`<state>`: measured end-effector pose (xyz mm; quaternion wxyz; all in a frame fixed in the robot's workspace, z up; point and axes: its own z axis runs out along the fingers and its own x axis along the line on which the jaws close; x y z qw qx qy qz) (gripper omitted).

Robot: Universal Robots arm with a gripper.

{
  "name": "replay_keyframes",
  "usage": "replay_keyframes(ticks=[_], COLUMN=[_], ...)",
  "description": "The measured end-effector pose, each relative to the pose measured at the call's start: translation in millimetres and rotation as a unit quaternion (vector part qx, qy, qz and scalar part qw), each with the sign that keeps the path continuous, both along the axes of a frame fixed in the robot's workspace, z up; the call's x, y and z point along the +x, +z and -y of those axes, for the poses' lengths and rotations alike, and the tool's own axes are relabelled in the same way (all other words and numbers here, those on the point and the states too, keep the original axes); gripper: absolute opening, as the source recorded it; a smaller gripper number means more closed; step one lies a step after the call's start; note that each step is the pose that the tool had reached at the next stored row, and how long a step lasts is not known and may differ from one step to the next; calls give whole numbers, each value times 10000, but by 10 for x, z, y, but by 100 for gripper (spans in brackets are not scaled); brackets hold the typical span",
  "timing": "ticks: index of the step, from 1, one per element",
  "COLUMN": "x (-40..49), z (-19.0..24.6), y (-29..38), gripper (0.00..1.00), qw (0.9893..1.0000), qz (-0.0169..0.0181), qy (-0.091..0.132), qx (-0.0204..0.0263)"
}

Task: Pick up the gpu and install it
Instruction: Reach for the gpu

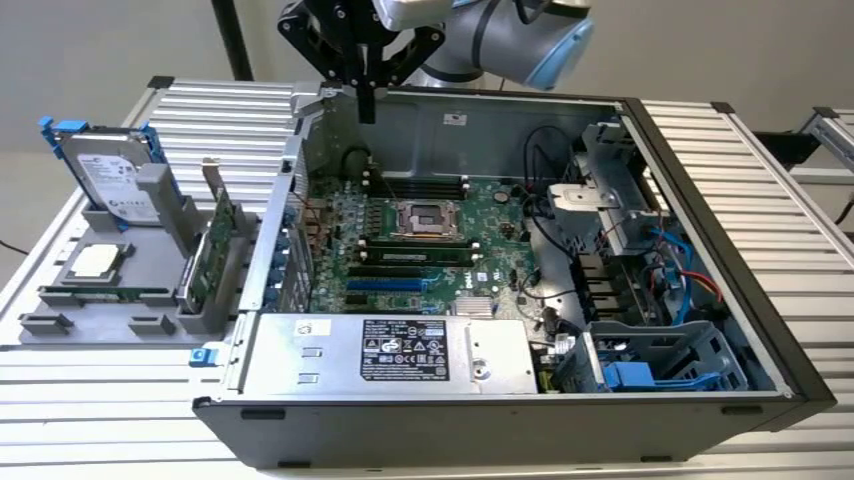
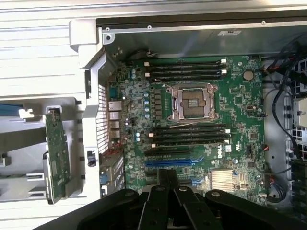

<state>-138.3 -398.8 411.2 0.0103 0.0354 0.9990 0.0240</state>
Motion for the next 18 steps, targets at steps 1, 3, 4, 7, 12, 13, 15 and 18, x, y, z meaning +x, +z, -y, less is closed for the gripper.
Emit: replay_keyframes(ticks=[1,3,4,7,12,13,15,18], x=[-12,-38,-50,-80,-129,-138,-156,-183], z=[0,2,2,4,5,5,6,6], y=[0,0,0,0,0,0,0,0], gripper=[0,0,0,0,0,0,0,0], qw=[10000,10000,10000,10000,10000,10000,10000,10000], qz=[0,0,0,0,0,0,0,0], qy=[0,0,0,0,0,0,0,0], qx=[0,0,1,1,2,2,2,3])
